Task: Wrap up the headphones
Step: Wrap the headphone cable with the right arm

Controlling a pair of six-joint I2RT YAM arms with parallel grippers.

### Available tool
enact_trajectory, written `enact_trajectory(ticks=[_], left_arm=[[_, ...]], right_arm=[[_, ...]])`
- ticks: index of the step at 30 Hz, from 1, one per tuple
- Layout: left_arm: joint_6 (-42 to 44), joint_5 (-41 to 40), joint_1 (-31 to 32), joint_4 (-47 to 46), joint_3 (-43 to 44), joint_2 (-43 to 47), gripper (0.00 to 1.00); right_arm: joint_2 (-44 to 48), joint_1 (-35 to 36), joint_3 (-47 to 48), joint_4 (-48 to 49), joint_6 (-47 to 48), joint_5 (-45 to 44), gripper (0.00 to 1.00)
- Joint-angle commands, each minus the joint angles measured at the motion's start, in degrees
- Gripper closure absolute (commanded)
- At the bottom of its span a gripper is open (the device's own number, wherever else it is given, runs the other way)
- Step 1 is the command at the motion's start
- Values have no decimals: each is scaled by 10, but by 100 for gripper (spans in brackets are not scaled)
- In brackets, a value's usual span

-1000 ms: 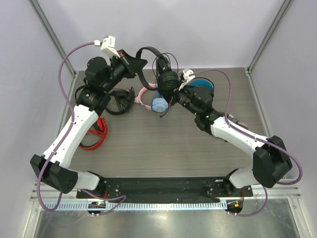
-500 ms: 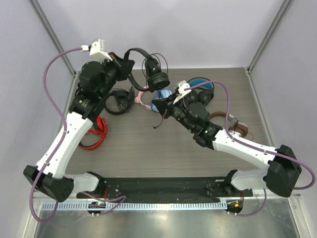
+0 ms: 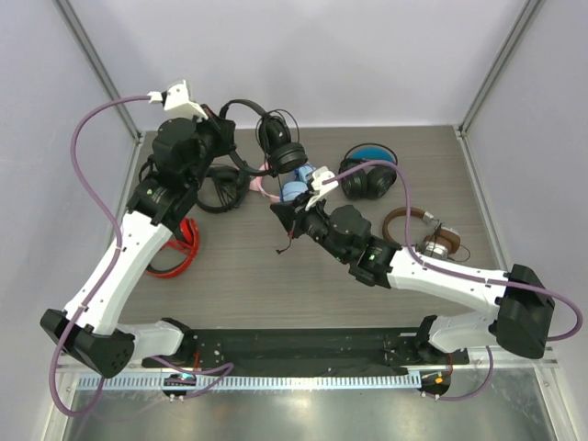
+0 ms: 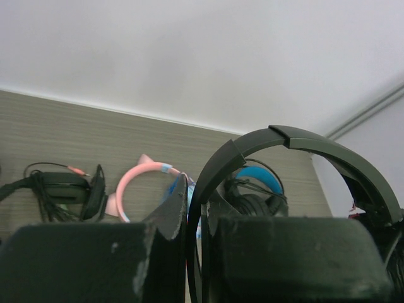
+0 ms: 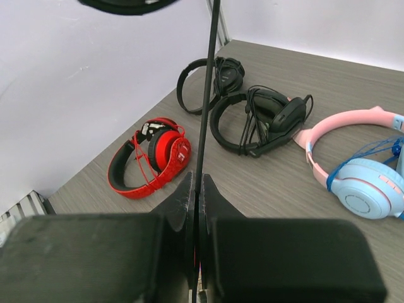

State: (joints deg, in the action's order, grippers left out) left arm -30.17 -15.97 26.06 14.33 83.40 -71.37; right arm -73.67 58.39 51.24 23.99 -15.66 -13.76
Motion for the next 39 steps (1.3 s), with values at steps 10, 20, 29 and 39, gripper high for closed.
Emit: enact_trajectory(ticks=[10, 20, 29, 39], left_arm=[[22, -172, 4, -145, 13, 15, 100], [112, -222, 30, -181, -30, 15, 100], [118, -212, 30, -202, -59, 15, 100], [110, -190, 30, -192, -31, 26, 100]], right_arm=[[12, 106, 22, -134, -27, -37, 96], [19, 136, 94, -224, -34, -71, 95], [17, 136, 167, -272, -45, -23, 90], [4, 136, 97, -189, -46, -13, 91]])
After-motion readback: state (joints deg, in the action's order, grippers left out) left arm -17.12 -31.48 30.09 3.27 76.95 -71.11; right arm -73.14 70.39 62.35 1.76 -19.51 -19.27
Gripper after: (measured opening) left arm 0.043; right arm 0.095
